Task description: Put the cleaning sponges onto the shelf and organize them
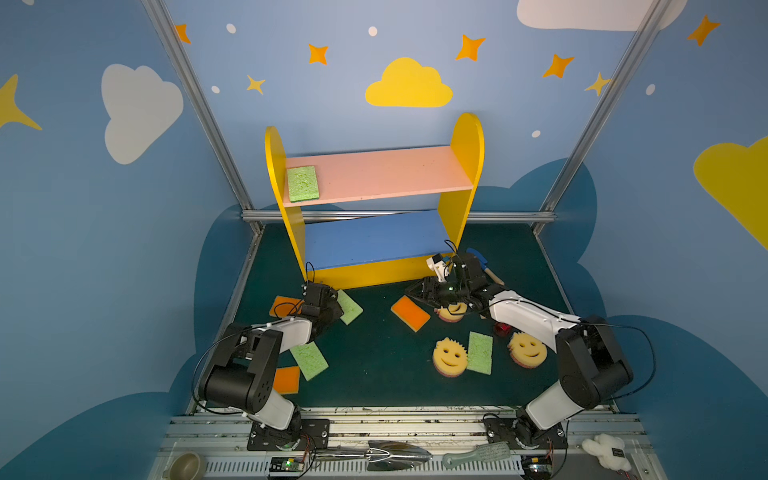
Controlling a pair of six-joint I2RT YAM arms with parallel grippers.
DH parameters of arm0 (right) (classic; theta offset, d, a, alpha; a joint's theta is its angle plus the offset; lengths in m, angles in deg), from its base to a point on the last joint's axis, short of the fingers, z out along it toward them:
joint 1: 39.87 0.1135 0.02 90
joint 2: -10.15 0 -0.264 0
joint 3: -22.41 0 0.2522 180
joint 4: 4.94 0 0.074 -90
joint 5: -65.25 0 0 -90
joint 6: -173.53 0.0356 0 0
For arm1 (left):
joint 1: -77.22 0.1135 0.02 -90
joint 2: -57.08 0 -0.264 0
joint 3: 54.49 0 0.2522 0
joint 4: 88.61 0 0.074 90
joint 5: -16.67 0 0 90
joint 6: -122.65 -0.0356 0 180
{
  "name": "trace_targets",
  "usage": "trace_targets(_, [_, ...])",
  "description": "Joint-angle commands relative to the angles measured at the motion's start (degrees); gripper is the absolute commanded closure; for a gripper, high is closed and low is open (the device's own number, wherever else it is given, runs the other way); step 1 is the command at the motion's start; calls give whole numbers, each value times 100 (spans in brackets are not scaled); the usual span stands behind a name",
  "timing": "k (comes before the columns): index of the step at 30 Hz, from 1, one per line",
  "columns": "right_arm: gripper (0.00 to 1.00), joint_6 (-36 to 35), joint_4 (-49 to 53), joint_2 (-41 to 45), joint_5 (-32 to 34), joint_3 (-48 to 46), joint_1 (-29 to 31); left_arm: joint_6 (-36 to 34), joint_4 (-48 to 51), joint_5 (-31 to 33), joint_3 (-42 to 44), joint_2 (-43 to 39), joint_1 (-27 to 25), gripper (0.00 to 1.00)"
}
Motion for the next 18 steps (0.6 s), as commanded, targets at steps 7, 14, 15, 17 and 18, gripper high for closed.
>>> trace_targets(7, [33,-621,794,72,-289,743,301,-218,663,-625,-133,-1209,24,97])
trace_targets(14, [34,-823,1065,-158,-540,1288,807,-36,1059,-1585,-415,-2146,199,97])
trace_targets(15, [36,-788,1042,-201,-567,1358,852,-2,1043,-1663,-450,-2253,199,97])
trace_targets(17, [39,-747,967,-285,-671,1488,936,72,1062,-1931,-557,-2392,201,97])
trace_targets(18, [41,-754,956,-327,-718,1571,988,82,1107,-1991,-619,-2448,202,97])
